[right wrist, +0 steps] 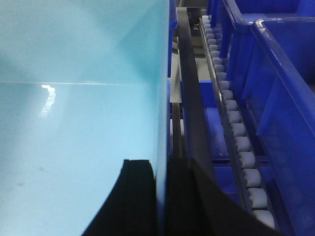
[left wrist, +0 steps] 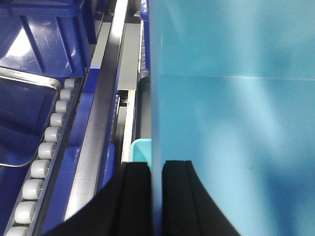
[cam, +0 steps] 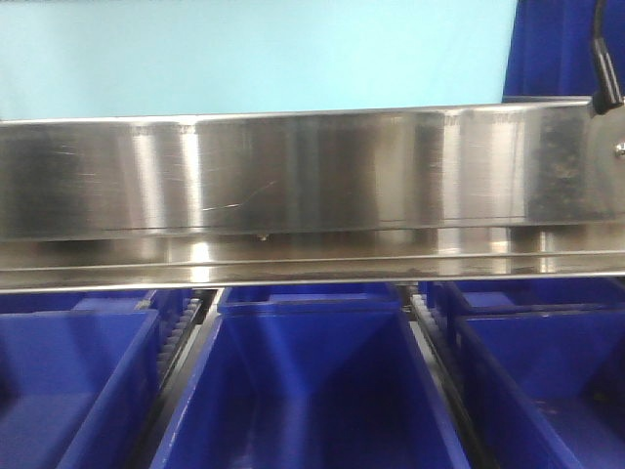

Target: Move two blue bins to right shelf middle

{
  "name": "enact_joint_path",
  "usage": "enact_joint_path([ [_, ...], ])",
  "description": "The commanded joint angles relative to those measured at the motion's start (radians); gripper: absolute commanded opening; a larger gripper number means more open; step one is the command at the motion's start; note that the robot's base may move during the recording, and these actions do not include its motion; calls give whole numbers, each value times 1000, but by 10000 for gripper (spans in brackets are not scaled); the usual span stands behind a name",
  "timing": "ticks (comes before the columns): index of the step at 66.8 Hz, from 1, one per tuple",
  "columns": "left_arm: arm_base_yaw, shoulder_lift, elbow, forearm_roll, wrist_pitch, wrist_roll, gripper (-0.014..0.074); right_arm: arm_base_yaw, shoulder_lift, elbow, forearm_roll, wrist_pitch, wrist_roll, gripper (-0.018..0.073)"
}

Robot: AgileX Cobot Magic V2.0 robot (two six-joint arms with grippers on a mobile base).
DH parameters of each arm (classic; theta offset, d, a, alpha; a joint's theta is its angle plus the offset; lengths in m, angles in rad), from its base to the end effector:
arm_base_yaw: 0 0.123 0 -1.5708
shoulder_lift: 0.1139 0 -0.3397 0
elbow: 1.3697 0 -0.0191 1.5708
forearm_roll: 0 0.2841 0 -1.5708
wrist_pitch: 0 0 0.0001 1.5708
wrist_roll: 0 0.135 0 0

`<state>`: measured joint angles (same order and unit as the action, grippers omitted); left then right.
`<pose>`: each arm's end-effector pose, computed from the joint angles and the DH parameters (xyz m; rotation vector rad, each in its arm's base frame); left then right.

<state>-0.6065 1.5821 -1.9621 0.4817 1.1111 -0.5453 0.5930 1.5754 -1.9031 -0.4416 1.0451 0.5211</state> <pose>0.3517 -0.1758 0.5362 0.0623 2.1054 -0.0882 0.3571 0.1804 0.5229 -0.1053 2.1095 0.1169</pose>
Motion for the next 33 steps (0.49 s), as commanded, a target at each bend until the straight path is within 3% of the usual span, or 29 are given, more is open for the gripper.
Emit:
enact_joint_path([
  [1,-6,-10,-15,-22,-62,0,-111,9,-9,-11,10,-65,-1,-167],
  [33,-6,-8,-15,-22,-62,0,-111,9,-10,-11,10,-80,-1,-167],
])
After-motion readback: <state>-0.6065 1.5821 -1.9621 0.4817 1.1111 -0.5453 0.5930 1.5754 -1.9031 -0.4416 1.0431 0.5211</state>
